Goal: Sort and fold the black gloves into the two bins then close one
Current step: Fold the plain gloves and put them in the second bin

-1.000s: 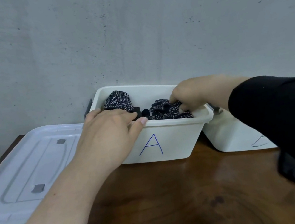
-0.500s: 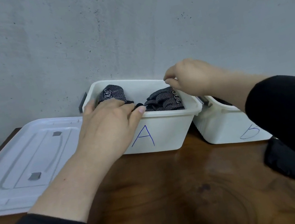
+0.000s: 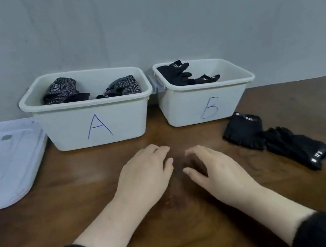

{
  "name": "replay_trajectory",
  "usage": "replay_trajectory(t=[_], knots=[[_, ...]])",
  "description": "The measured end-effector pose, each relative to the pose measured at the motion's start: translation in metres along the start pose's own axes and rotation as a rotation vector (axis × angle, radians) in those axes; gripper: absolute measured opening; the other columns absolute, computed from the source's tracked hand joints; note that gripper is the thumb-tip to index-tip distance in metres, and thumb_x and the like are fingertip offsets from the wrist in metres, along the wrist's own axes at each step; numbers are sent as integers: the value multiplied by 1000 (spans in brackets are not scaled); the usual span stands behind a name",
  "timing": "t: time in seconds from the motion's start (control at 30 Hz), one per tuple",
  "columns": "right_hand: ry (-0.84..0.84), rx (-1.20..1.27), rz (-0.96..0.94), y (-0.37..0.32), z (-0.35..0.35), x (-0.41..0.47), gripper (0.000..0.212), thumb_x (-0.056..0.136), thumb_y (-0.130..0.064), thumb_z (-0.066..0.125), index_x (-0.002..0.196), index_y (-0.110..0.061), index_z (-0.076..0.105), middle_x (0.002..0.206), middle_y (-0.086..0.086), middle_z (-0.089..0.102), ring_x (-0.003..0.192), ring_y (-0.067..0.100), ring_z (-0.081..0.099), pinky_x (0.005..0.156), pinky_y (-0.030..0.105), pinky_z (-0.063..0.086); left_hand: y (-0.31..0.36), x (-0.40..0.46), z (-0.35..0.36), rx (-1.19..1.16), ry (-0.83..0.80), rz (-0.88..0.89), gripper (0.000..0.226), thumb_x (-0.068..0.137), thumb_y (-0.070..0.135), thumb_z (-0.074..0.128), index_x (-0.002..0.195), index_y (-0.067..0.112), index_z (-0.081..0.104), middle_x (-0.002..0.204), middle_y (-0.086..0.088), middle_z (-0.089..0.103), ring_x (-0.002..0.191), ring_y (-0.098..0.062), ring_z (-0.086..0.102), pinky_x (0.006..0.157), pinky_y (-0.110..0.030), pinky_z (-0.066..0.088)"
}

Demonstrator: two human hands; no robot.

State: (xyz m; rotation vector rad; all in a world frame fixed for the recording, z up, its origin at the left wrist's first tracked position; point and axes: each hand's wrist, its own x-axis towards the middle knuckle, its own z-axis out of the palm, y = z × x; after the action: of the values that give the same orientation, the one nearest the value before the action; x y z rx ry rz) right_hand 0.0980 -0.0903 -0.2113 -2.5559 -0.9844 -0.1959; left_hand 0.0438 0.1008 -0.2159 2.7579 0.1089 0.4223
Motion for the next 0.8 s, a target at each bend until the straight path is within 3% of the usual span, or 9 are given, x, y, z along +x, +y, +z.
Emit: replay_trajectory(t=[0.1,0.17,0.3,0.37,0.5,0.63,0.73,0.8], knots=[[-40,15,10,27,-2,-28,45,101,-45,54,142,-27,53,145,-14,54,131,5,50,109,19,38,34,0,25,-18,-88,9,47,105,45,40,149,29,46,149,11,48,134,-11,46,108,-28,41],[-47,8,22,40,-5,-40,45,102,-43,52,143,-25,54,149,-11,52,137,5,45,115,19,31,52,2,40,4,-126,4,48,106,43,39,150,27,45,156,5,43,144,-14,37,119,-32,27],[107,37,99,65,-8,-51,30,101,-34,57,128,-21,65,130,-8,65,116,11,61,98,28,50,76,5,62,39,-172,4,50,106,45,37,153,28,40,165,1,28,154,-16,19,126,-39,12],[208,15,155,80,-9,-47,26,99,-30,60,122,-19,68,127,-5,65,115,15,60,97,34,50,79,3,66,51,-175,3,52,106,48,34,154,29,37,166,2,24,154,-13,16,127,-38,10],[180,-142,255,116,-10,-30,39,100,-32,57,136,-19,62,154,8,45,145,27,36,120,47,30,80,2,66,32,-178,-14,53,106,50,34,155,31,37,167,6,22,154,-10,15,126,-35,8],[-23,-169,337,140,-14,-16,50,106,-44,38,153,-27,43,165,6,27,155,24,16,126,48,8,80,0,67,27,-177,-27,53,105,52,35,154,31,38,166,7,23,154,-8,15,126,-33,7],[-43,-196,320,143,-11,-11,46,109,-38,34,149,-19,47,161,4,37,151,21,28,126,45,11,80,1,67,16,-163,-36,53,104,52,38,152,32,42,165,8,27,153,-7,17,126,-34,10],[38,-221,281,144,-10,-7,35,108,-30,41,129,-13,62,141,5,58,133,24,51,116,40,33,80,2,67,12,-160,-43,52,104,52,39,151,31,43,164,8,29,153,-7,19,126,-35,12]])
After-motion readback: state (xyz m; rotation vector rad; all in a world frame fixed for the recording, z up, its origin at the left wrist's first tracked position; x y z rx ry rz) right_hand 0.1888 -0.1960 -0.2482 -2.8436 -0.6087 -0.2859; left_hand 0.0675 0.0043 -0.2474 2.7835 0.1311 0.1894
